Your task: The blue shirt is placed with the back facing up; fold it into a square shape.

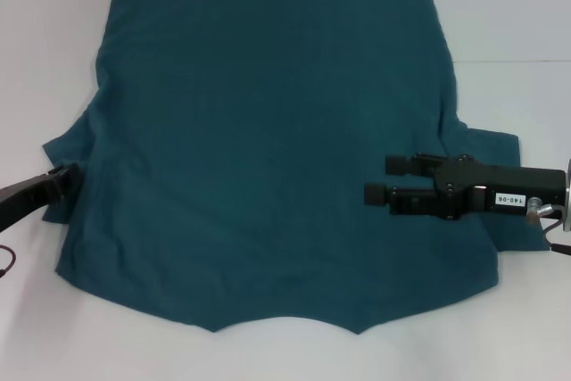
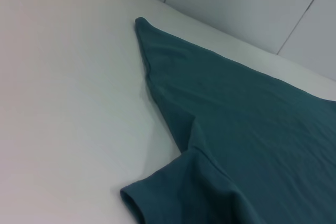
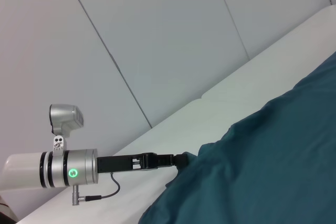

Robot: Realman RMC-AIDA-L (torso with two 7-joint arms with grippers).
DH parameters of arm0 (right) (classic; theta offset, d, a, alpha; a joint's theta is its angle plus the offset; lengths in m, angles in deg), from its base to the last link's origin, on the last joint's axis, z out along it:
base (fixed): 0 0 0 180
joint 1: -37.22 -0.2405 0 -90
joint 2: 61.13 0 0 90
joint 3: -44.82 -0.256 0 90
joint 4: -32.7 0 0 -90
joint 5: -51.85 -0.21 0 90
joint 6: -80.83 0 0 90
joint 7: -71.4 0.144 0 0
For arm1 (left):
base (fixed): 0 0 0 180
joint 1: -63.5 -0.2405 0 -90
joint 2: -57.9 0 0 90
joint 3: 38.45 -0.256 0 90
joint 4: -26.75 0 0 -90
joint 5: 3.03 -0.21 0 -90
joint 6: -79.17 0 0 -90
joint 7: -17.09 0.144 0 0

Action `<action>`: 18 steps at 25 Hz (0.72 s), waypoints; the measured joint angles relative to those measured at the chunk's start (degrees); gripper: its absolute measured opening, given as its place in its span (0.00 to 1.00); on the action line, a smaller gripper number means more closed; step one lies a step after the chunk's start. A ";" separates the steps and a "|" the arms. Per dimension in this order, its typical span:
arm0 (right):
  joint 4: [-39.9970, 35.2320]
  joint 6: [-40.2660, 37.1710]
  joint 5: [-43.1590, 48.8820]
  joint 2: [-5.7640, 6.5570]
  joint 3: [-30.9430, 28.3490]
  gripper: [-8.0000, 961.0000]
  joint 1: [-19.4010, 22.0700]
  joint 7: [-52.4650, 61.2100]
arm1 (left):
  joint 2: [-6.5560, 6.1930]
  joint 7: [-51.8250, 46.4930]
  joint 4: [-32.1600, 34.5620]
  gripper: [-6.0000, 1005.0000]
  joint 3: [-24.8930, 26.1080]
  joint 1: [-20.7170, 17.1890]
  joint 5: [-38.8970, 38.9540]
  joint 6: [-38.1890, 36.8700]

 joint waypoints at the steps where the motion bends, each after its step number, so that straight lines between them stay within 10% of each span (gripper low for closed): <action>1: 0.00 0.00 -0.01 0.00 0.00 0.97 0.00 0.00 | 0.00 0.03 -0.01 0.30 0.00 0.00 0.07 0.02; 18: 0.06 0.64 -0.18 -0.04 0.00 0.97 0.00 -0.34 | -0.41 0.15 1.24 0.00 0.00 0.39 -0.18 1.73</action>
